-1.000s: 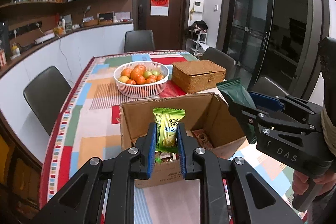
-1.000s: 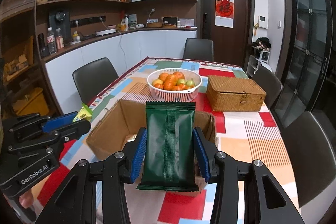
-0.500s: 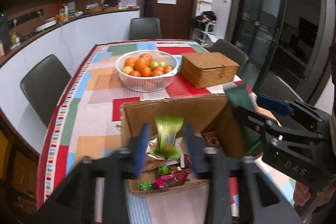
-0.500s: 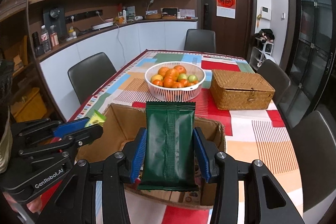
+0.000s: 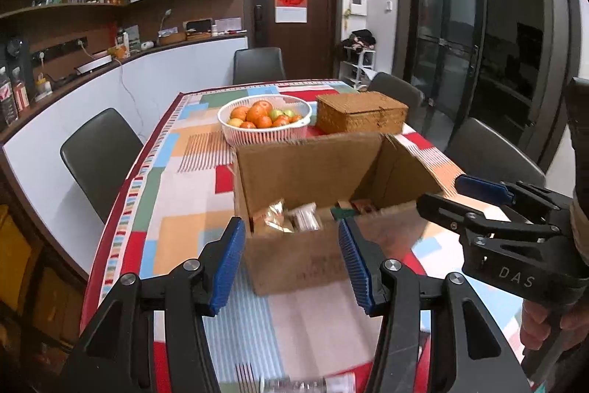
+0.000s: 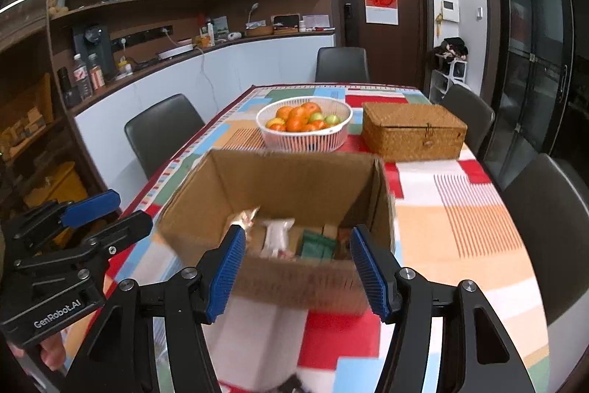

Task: Organize snacks
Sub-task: 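Grasp the clear stick snack with the left tool while the right tool grasps the dark chocolate bar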

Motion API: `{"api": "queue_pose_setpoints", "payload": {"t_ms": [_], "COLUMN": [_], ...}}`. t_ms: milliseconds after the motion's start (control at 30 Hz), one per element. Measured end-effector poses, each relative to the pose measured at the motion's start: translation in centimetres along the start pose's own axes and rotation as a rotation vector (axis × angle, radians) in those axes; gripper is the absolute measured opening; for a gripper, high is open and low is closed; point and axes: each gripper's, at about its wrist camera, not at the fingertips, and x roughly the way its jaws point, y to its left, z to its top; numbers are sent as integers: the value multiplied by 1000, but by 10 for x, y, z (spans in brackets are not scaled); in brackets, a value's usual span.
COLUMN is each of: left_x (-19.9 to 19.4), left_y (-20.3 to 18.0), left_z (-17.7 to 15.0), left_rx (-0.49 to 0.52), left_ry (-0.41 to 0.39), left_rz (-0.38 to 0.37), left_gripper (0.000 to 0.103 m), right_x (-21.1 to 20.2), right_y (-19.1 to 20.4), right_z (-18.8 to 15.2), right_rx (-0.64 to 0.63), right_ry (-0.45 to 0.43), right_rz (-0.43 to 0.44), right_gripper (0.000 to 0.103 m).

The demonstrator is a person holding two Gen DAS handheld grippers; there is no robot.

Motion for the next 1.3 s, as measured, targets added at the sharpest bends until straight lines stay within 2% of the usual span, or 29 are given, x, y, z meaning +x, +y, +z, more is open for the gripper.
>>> {"api": "queue_pose_setpoints", "payload": {"t_ms": [267,367,567,767,1067,1300], "left_x": [-5,-3,8,18,41,66], "left_y": [-8,-13,-14,-17,-29,-31], "left_z": [-47,-66,-100,-127,-154,-154], "left_rx": [67,106,180,276,425,410], "left_ry": [75,111,215,306,406,427], "left_rz": [-27,-37,-92,-102,-123,-128], "left_gripper": [57,58,60,62,67,68], "right_x": [-15,-14,-4,4,15,27], "right_y": [12,15,16,17,15,10], "right_z": [-48,-64,-104,-133,-162,-170], "right_rx": [-26,-38,29,108,178,222], "right_ry": [57,93,207,306,433,484], "right_rz": [8,0,-9,-33,-68,-76], "right_gripper": [60,65,65,65,65,65]}}
